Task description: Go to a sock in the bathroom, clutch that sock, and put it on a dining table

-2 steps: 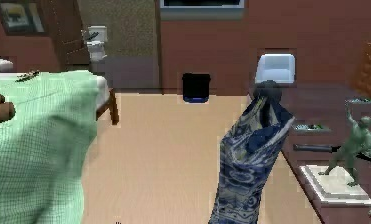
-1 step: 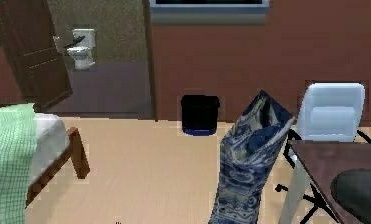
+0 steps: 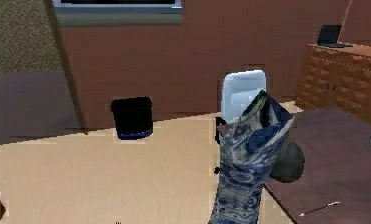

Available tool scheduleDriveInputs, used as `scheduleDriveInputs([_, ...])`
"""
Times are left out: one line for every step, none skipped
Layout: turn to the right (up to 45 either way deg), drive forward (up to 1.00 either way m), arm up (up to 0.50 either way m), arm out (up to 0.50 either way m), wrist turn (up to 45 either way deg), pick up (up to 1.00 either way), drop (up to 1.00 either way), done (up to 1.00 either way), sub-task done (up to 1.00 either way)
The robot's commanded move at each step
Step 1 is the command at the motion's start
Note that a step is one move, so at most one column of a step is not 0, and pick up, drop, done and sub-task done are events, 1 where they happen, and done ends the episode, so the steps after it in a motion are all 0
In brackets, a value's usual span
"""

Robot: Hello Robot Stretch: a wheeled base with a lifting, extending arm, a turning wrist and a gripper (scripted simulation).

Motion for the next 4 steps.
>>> scheduleDriveInputs([0.0,0.15,0.00,0.00,0.0,0.00,0.00,0.00,0.00])
scheduleDriveInputs([-45.0,0.00,0.00,0.00,0.0,0.00,0.00,0.00,0.00])
scheduleDriveInputs([-45.0,0.00,0.00,0.00,0.0,0.00,0.00,0.00,0.00])
scheduleDriveInputs([-39.0,0.00,0.00,0.00,0.0,0.00,0.00,0.00,0.00])
